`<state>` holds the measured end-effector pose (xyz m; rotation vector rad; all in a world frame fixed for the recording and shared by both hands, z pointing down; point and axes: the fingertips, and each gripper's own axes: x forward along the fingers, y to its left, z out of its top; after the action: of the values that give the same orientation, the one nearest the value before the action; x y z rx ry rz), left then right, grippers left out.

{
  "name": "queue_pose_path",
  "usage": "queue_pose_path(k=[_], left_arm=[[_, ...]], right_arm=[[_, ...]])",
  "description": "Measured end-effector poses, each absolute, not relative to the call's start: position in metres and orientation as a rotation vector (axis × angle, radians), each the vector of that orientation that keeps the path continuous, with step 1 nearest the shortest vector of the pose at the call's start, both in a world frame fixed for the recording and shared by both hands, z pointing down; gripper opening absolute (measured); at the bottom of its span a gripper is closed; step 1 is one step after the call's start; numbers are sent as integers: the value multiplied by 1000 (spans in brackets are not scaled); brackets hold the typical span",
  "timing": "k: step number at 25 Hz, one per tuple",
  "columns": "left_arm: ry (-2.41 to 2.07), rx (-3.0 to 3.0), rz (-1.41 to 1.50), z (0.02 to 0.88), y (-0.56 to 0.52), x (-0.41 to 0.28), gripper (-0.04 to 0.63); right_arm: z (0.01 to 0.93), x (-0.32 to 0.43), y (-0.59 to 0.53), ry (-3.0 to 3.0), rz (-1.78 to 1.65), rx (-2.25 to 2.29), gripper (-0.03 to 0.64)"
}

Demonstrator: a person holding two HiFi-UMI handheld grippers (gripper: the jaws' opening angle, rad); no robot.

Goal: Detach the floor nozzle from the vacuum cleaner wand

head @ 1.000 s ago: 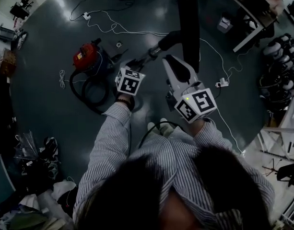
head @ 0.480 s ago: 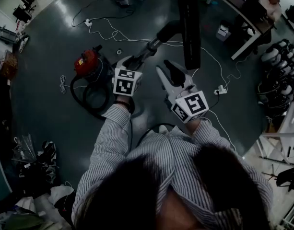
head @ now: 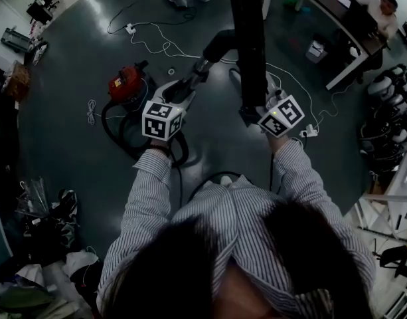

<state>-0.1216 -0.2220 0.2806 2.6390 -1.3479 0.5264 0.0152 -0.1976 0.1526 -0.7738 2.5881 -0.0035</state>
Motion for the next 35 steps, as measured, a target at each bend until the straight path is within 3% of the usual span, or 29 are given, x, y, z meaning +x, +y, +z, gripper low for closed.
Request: queue_pose_path(k=[10, 11, 14, 35], left_arm=[[-1254, 2641, 451, 303, -197, -139, 199], [-1254, 2635, 451, 306, -196, -139, 199], [-1260, 2620, 456, 315, -192, -139, 199], [-1165, 2650, 346, 342, -162, -138, 199]], right_arm=[[112, -26, -164, 2676, -24, -250, 123], [113, -30, -162, 2685, -41, -227, 147], [119, -40, -162, 2698, -87, -191, 186], [124, -80, -136, 2768, -31, -42, 178]])
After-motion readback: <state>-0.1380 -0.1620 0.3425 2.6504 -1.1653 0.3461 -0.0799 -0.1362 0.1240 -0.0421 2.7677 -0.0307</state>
